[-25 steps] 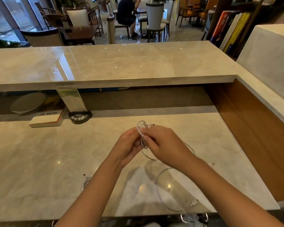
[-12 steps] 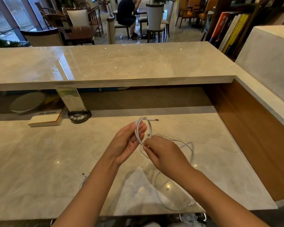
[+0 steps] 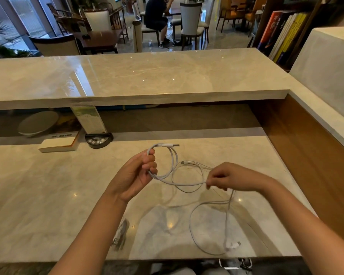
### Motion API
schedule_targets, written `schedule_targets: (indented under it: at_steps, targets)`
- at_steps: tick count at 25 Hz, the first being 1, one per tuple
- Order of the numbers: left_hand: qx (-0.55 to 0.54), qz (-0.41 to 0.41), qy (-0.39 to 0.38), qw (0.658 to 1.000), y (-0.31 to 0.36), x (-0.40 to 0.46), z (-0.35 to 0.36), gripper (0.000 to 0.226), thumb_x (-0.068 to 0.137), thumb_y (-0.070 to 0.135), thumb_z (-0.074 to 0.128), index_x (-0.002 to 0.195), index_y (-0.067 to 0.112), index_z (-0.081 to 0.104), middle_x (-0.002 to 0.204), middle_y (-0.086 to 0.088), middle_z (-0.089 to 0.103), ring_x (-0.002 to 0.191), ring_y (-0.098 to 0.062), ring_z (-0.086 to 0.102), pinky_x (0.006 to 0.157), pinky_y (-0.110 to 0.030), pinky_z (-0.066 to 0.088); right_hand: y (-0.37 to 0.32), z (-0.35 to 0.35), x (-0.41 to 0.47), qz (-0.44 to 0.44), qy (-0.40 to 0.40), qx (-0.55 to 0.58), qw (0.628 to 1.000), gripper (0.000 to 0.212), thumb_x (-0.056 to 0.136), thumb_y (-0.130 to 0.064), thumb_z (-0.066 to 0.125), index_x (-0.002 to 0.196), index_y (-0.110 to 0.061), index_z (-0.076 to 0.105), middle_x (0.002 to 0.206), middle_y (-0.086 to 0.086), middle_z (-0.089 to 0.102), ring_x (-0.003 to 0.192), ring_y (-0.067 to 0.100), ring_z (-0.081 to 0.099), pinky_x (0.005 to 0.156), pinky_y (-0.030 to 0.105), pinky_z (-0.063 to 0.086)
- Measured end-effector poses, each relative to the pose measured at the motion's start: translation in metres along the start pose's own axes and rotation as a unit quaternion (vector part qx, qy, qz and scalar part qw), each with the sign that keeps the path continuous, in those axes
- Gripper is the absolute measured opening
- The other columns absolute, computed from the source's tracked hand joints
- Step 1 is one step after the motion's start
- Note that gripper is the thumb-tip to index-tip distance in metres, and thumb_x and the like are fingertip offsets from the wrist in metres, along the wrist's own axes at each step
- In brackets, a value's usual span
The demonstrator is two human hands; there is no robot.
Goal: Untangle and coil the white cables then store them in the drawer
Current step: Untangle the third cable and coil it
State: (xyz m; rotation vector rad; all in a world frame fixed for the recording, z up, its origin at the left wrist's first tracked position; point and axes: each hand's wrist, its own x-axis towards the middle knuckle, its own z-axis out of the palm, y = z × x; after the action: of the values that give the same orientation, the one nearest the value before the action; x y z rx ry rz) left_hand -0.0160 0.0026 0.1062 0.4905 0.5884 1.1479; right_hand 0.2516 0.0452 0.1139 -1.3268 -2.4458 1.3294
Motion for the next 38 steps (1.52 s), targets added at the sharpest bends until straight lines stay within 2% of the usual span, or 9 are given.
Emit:
schedule_targets:
  at_steps: [3, 8, 14, 17, 22, 28, 31, 35, 38]
  targets:
    - [0.055, -0.026, -0.039, 0.997, -0.001, -0.004, 0.002, 0.025, 0.062, 0.020, 0.084, 0.080, 0.011, 0.069, 0.057, 0.005, 0.052, 0.043, -0.002, 0.048, 0.047, -0.016, 0.050, 0.010, -0.033, 0.001, 0.067, 0.007, -0.034, 0.997, 0.030, 0.084, -0.042, 0.062, 0.072, -0.016, 0.070, 0.056, -0.001, 0.054, 0.051, 0.009, 0.045, 0.055, 0.019, 0.039]
    - [0.159, -0.077, -0.046, 0.983, -0.016, -0.003, 0.020, 0.009, 0.084, 0.015, 0.061, 0.085, 0.007, 0.060, 0.057, 0.002, 0.052, 0.045, -0.005, 0.047, 0.048, -0.018, 0.047, -0.021, -0.049, 0.034, 0.139, 0.129, -0.194, 0.963, 0.046, 0.076, -0.051, 0.067, 0.057, -0.013, 0.050, 0.053, 0.000, 0.045, 0.051, 0.014, 0.041, 0.051, 0.028, 0.032]
    - [0.201, -0.009, 0.150, 0.968, -0.038, 0.009, 0.025, 0.021, 0.096, 0.005, 0.041, 0.087, 0.003, 0.059, 0.066, -0.004, 0.071, 0.059, -0.010, 0.068, 0.059, -0.021, 0.057, -0.087, -0.014, 0.029, -0.013, 0.207, -0.135, 0.969, 0.032, 0.095, -0.018, 0.040, 0.095, 0.000, 0.067, 0.091, 0.013, 0.068, 0.066, 0.019, 0.054, 0.053, 0.028, 0.037]
    - [0.181, 0.013, 0.154, 0.971, -0.038, 0.010, 0.024, 0.022, 0.097, 0.007, 0.040, 0.094, 0.002, 0.061, 0.082, -0.007, 0.074, 0.073, -0.012, 0.071, 0.067, -0.022, 0.058, -0.088, 0.019, 0.022, -0.093, 0.206, -0.199, 0.954, 0.027, 0.096, -0.018, 0.039, 0.105, -0.007, 0.062, 0.099, 0.011, 0.060, 0.086, 0.028, 0.058, 0.071, 0.038, 0.048]
    - [0.077, 0.016, 0.133, 0.988, -0.037, 0.009, 0.019, 0.026, 0.094, 0.008, 0.045, 0.108, -0.002, 0.064, 0.101, -0.015, 0.071, 0.089, -0.018, 0.069, 0.081, -0.028, 0.056, -0.063, 0.056, 0.020, -0.172, 0.215, -0.285, 0.918, 0.023, 0.084, -0.009, 0.059, 0.107, -0.011, 0.060, 0.093, 0.007, 0.057, 0.064, 0.027, 0.057, 0.047, 0.034, 0.045]
    - [-0.046, 0.038, 0.148, 0.987, -0.037, 0.006, 0.020, 0.022, 0.095, 0.005, 0.041, 0.096, 0.001, 0.063, 0.072, -0.009, 0.065, 0.067, -0.012, 0.068, 0.068, -0.028, 0.059, -0.044, 0.062, 0.016, -0.249, 0.302, -0.237, 0.889, 0.022, 0.091, -0.023, 0.046, 0.092, -0.012, 0.066, 0.072, 0.004, 0.056, 0.055, 0.019, 0.054, 0.042, 0.027, 0.042]
    - [-0.109, 0.062, 0.144, 0.982, -0.028, 0.005, 0.018, 0.017, 0.087, 0.003, 0.044, 0.095, 0.005, 0.059, 0.056, 0.000, 0.055, 0.051, -0.005, 0.057, 0.070, -0.028, 0.059, -0.019, 0.067, 0.012, -0.241, 0.321, -0.262, 0.878, 0.036, 0.098, -0.030, 0.035, 0.079, -0.013, 0.060, 0.071, 0.001, 0.056, 0.063, 0.018, 0.053, 0.053, 0.024, 0.036]
    - [-0.106, 0.062, 0.120, 0.985, -0.021, -0.002, 0.012, 0.019, 0.077, 0.004, 0.055, 0.095, 0.006, 0.058, 0.053, 0.002, 0.047, 0.046, -0.005, 0.049, 0.065, -0.026, 0.057, 0.015, 0.052, 0.002, -0.111, 0.323, -0.310, 0.887, 0.014, 0.087, -0.021, 0.052, 0.077, -0.015, 0.061, 0.074, 0.001, 0.058, 0.070, 0.024, 0.052, 0.062, 0.031, 0.034]
    - [-0.118, 0.041, 0.076, 0.989, -0.029, -0.001, 0.003, 0.047, 0.053, 0.001, 0.085, 0.094, 0.002, 0.063, 0.057, 0.000, 0.050, 0.048, -0.009, 0.050, 0.062, -0.027, 0.055, 0.021, 0.039, -0.002, 0.054, 0.303, -0.027, 0.951, 0.012, 0.084, -0.017, 0.059, 0.077, -0.017, 0.068, 0.070, -0.005, 0.066, 0.063, 0.013, 0.058, 0.058, 0.021, 0.040]
